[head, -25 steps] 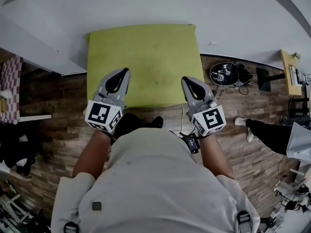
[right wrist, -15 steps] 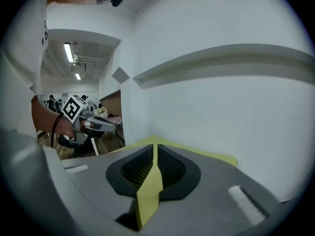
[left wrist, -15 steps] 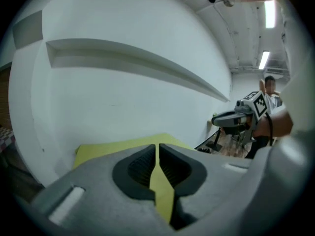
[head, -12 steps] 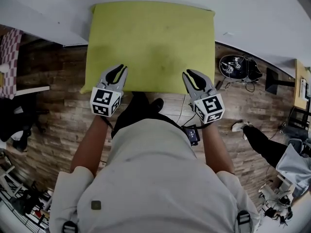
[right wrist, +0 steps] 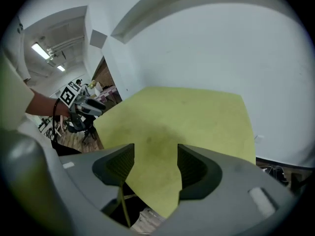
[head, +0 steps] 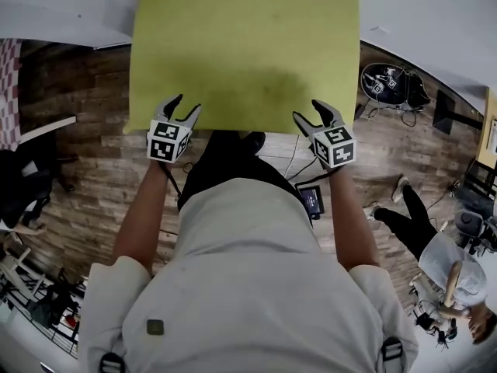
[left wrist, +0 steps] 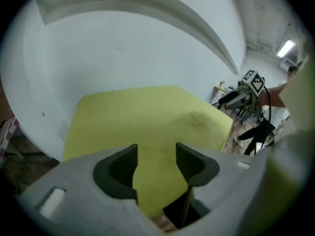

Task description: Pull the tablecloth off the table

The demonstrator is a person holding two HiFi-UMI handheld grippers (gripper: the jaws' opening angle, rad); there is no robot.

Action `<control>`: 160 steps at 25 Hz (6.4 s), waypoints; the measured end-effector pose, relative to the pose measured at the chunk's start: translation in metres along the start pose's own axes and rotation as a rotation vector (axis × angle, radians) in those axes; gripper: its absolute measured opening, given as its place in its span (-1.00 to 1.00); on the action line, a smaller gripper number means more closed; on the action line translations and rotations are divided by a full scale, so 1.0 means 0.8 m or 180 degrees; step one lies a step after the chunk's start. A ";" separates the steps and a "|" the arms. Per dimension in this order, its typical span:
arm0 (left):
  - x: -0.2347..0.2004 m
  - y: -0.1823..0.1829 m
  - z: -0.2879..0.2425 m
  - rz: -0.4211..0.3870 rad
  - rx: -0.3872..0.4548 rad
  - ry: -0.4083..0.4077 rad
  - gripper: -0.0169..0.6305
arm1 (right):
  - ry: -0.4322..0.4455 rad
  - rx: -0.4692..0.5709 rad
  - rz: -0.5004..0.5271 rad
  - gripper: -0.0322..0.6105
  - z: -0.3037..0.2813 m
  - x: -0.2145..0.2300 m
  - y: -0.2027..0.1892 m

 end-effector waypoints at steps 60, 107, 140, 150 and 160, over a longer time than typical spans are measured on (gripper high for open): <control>-0.021 -0.059 -0.055 0.0263 -0.0216 0.0235 -0.93 | -0.0337 -0.0471 0.0284 -0.86 -0.073 0.005 -0.048; 0.027 0.222 0.366 -0.0302 0.2270 0.0009 -0.93 | -0.0518 0.2163 0.0995 -0.86 0.239 -0.281 0.258; 0.172 0.149 0.490 -0.0381 0.2470 -0.0050 -0.92 | -0.0321 0.2359 0.1013 -0.86 0.387 -0.394 0.163; 0.320 0.104 0.514 -0.0419 0.2512 0.0089 -0.92 | -0.0059 0.2450 0.1095 -0.86 0.499 -0.388 0.088; 0.397 0.085 0.553 -0.0527 0.2557 0.0175 -0.92 | 0.0040 0.2589 0.1286 -0.86 0.578 -0.412 0.055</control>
Point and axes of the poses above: the fingertips, and each gripper's own axes: z backward along the fingers, x to its right, y out of its top, the point moved 6 cm from there along z, backward along the fingers, and after that the axes turned 11 degrees about x, right-handed, at the moved point
